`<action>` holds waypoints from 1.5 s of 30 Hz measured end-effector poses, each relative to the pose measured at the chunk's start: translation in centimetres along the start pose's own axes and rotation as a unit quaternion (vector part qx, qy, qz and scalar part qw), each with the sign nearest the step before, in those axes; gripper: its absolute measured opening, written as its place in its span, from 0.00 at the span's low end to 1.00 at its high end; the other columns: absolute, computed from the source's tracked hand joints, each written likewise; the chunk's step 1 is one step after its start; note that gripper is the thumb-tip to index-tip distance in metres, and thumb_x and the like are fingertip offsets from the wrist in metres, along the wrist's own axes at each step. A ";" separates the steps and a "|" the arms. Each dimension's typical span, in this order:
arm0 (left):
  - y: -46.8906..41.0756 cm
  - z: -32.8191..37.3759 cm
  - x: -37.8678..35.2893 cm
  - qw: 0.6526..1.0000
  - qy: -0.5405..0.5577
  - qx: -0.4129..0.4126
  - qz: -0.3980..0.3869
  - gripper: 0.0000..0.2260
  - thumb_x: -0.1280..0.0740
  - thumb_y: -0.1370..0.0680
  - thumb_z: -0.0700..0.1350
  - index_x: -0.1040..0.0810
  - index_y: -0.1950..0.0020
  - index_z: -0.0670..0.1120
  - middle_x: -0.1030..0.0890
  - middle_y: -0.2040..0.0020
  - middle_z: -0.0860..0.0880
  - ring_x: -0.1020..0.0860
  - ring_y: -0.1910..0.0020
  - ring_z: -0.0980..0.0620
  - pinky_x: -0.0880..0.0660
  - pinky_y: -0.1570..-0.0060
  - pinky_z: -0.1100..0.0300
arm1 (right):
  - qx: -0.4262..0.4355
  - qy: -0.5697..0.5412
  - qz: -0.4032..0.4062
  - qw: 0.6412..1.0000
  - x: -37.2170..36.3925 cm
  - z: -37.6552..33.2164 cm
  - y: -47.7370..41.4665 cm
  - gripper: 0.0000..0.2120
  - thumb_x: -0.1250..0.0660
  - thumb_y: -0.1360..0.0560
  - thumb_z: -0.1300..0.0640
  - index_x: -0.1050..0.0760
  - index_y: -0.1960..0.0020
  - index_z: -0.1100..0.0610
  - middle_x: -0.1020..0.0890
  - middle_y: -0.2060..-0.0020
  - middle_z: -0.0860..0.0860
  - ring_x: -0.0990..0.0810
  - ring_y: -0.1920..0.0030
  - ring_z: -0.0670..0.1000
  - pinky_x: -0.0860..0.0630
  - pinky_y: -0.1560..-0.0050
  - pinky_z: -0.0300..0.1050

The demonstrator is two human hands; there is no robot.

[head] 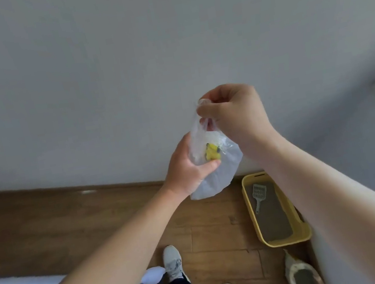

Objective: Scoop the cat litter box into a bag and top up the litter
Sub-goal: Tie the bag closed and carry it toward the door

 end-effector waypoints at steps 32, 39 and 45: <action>15.1 -19.3 58.8 0.780 -0.043 0.258 0.568 0.28 0.25 0.30 0.58 0.31 0.34 0.57 0.21 0.43 0.59 0.22 0.43 0.62 0.24 0.38 0.59 | 0.148 -0.021 -0.547 0.824 -68.4 -22.5 2.5 0.06 0.28 0.30 0.61 0.16 0.62 0.51 0.15 0.66 0.47 0.15 0.62 0.49 0.16 0.57 0.47; 19.7 -21.0 68.3 0.706 -0.059 0.298 0.640 0.26 0.26 0.28 0.56 0.30 0.33 0.54 0.20 0.42 0.55 0.21 0.44 0.55 0.23 0.40 0.56 | 0.170 -0.020 -0.627 0.760 -80.3 -26.7 6.4 0.04 0.28 0.27 0.61 0.17 0.58 0.52 0.16 0.64 0.48 0.16 0.59 0.47 0.21 0.63 0.35; 24.1 -25.5 79.0 0.687 -0.052 0.297 0.662 0.24 0.25 0.28 0.54 0.33 0.37 0.58 0.24 0.48 0.64 0.21 0.49 0.61 0.25 0.51 0.75 | 0.179 -0.007 -0.649 0.740 -93.6 -28.7 10.3 0.04 0.29 0.27 0.60 0.17 0.57 0.53 0.16 0.63 0.49 0.16 0.57 0.50 0.17 0.58 0.40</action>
Point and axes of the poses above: each hand's wrist, its own y-axis away from the middle knuckle, its own x-axis out of the back of the hand, z = x × y, the point moved 10 cm from there along -y, towards the middle knuckle
